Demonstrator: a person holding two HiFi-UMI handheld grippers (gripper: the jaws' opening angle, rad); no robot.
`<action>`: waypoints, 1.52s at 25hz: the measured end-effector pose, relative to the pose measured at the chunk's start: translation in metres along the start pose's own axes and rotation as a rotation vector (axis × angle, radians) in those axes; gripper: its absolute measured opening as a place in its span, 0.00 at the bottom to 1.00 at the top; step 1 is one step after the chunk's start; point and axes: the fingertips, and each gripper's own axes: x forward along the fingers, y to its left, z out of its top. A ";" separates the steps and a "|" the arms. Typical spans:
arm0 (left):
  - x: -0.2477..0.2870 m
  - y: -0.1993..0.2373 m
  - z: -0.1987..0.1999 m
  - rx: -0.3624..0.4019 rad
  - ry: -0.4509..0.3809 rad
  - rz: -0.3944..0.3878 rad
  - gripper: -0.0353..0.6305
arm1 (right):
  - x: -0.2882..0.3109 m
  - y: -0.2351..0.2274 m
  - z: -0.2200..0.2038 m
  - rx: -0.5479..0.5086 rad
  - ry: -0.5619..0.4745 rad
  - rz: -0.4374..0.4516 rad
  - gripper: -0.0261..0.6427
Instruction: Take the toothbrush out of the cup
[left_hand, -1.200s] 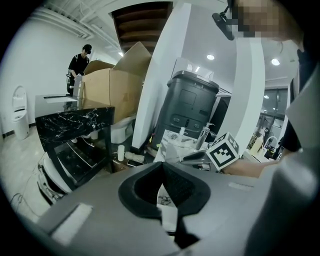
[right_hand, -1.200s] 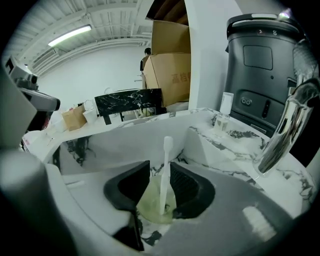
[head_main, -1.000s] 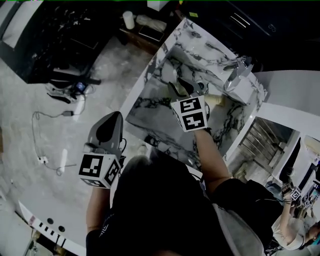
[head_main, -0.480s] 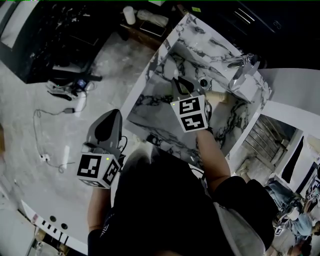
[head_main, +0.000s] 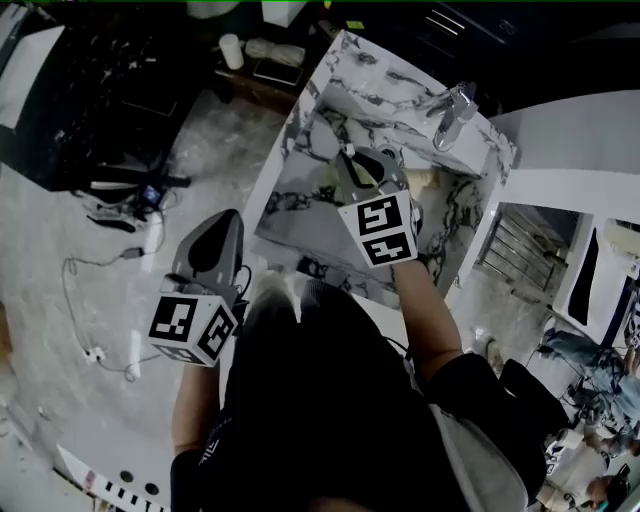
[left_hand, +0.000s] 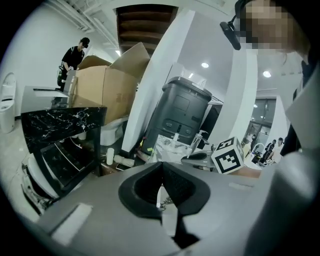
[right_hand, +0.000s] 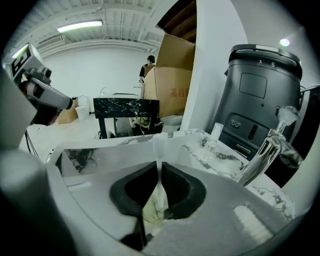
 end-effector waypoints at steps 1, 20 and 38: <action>0.000 -0.001 0.005 0.009 -0.007 -0.018 0.08 | -0.005 -0.001 0.005 0.002 -0.011 -0.014 0.08; -0.010 -0.030 0.037 0.085 -0.090 -0.193 0.08 | -0.094 0.011 0.041 0.031 -0.139 -0.137 0.08; -0.017 -0.028 0.038 0.079 -0.116 -0.190 0.08 | -0.137 0.024 0.044 0.042 -0.187 -0.147 0.08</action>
